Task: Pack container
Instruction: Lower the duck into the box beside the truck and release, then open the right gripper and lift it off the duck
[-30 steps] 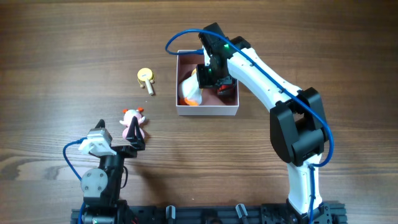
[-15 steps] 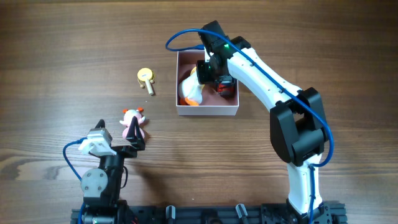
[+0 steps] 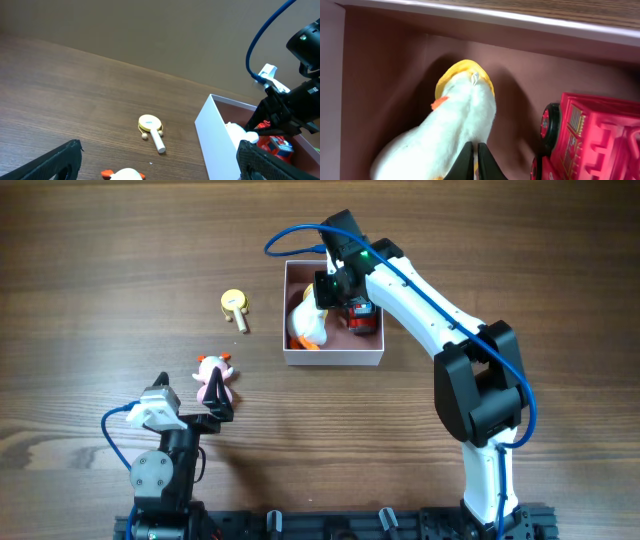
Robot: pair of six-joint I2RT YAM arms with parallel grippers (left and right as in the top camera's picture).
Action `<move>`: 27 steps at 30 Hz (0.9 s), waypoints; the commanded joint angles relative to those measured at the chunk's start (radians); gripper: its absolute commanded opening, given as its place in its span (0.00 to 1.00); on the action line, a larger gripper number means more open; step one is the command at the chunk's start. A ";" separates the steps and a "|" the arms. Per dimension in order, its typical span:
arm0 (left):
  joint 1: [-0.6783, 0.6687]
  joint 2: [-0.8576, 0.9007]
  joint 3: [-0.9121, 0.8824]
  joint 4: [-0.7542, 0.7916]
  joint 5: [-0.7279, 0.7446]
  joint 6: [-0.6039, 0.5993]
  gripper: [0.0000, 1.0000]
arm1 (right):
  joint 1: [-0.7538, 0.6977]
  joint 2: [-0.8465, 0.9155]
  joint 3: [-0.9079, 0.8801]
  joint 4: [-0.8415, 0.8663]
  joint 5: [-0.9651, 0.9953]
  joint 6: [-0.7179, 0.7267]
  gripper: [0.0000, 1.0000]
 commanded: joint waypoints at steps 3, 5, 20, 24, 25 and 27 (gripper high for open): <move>0.006 -0.006 -0.005 -0.001 -0.003 -0.005 1.00 | 0.006 0.008 -0.003 0.028 -0.069 -0.104 0.04; 0.006 -0.006 -0.005 -0.001 -0.003 -0.005 1.00 | 0.006 0.008 -0.003 0.028 -0.069 -0.125 0.04; 0.006 -0.006 -0.005 -0.001 -0.003 -0.005 1.00 | 0.006 0.008 -0.003 0.046 -0.095 -0.166 0.04; 0.006 -0.006 -0.005 -0.001 -0.003 -0.005 1.00 | 0.006 0.008 -0.003 0.048 -0.123 -0.217 0.04; 0.006 -0.006 -0.005 -0.001 -0.003 -0.005 1.00 | 0.006 0.008 -0.003 0.048 -0.123 -0.224 0.04; 0.006 -0.006 -0.005 -0.001 -0.003 -0.005 1.00 | 0.006 0.008 -0.003 0.049 -0.124 -0.229 0.04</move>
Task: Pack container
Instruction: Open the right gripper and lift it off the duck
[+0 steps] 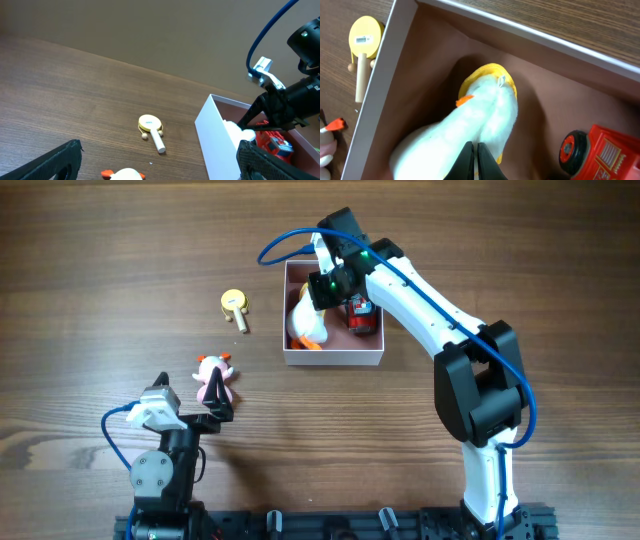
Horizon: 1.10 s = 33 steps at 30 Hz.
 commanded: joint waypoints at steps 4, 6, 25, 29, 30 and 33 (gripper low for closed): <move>0.006 -0.006 -0.005 -0.001 -0.003 -0.005 1.00 | 0.006 0.008 -0.003 0.008 -0.075 -0.098 0.04; 0.006 -0.006 -0.005 -0.001 -0.003 -0.005 1.00 | 0.006 0.008 -0.003 0.008 -0.093 -0.117 0.05; 0.006 -0.006 -0.005 -0.001 -0.003 -0.005 1.00 | -0.005 0.007 -0.002 0.017 0.106 0.176 0.04; 0.006 -0.006 -0.005 -0.001 -0.003 -0.005 1.00 | -0.005 0.007 -0.002 0.015 0.140 0.244 0.04; 0.006 -0.006 -0.005 -0.001 -0.003 -0.005 1.00 | -0.005 0.007 -0.003 0.013 0.156 0.273 0.04; 0.006 -0.006 -0.005 -0.001 -0.003 -0.005 1.00 | -0.005 0.007 -0.003 0.015 0.169 0.315 0.04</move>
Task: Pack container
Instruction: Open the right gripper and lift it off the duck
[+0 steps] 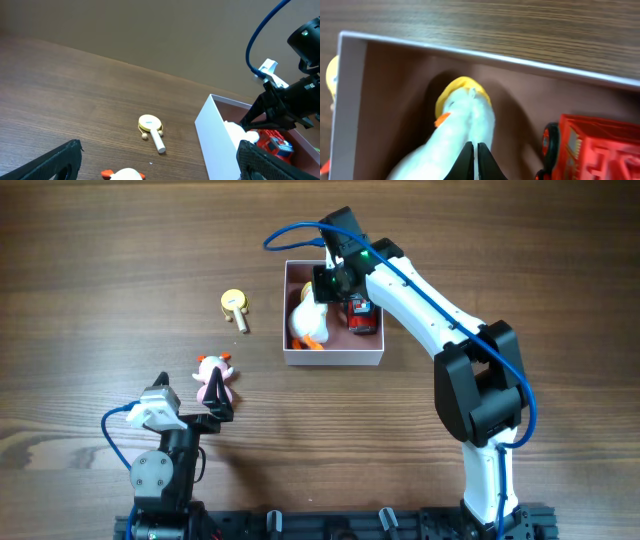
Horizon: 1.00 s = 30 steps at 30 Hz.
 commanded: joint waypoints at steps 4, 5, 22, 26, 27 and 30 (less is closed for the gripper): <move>0.006 -0.006 -0.005 -0.001 -0.003 -0.005 1.00 | -0.002 0.020 -0.004 -0.030 0.114 0.093 0.04; 0.006 -0.006 -0.005 -0.001 -0.003 -0.005 1.00 | -0.002 0.028 -0.004 -0.043 0.130 0.092 0.04; 0.006 -0.006 -0.005 -0.001 -0.003 -0.005 1.00 | -0.002 0.056 -0.003 0.011 -0.069 -0.047 0.04; 0.006 -0.006 -0.005 -0.001 -0.003 -0.005 1.00 | -0.002 0.056 -0.003 0.017 -0.069 -0.093 0.05; 0.006 -0.006 -0.005 -0.001 -0.003 -0.005 1.00 | -0.002 0.056 -0.003 0.017 -0.070 -0.109 0.05; 0.006 -0.006 -0.005 -0.001 -0.003 -0.005 1.00 | -0.002 0.056 -0.003 0.018 -0.070 -0.134 0.04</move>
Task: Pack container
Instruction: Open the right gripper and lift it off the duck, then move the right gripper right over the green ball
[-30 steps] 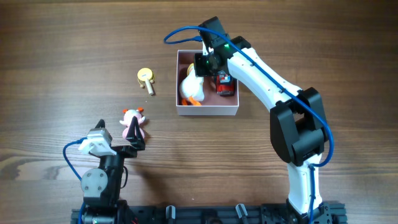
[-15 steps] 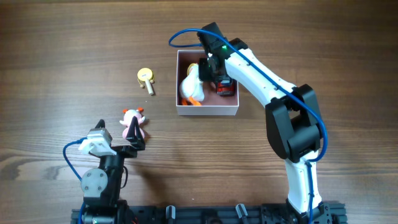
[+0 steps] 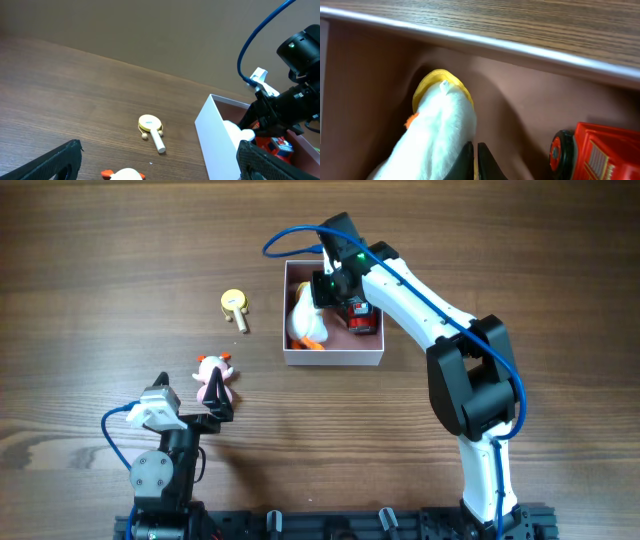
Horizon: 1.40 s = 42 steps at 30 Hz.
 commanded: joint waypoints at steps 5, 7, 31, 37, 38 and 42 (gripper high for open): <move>0.006 -0.006 -0.005 -0.001 -0.003 -0.005 1.00 | -0.001 0.011 -0.003 0.004 -0.027 -0.061 0.04; 0.006 -0.006 -0.005 -0.001 -0.003 -0.005 1.00 | -0.001 0.011 -0.003 0.005 -0.028 -0.058 0.04; 0.006 -0.006 -0.005 -0.001 -0.003 -0.005 1.00 | -0.189 -0.182 0.211 -0.324 0.023 0.070 0.83; 0.006 -0.006 -0.005 -0.001 -0.003 -0.005 1.00 | -0.264 -0.205 0.210 -0.505 0.151 0.068 0.99; 0.006 -0.006 -0.005 -0.001 -0.003 -0.005 1.00 | -0.275 -0.202 0.208 -0.529 0.150 0.068 0.99; 0.006 -0.006 -0.005 -0.001 -0.003 -0.005 1.00 | -0.298 -0.201 0.171 -0.550 0.150 0.076 1.00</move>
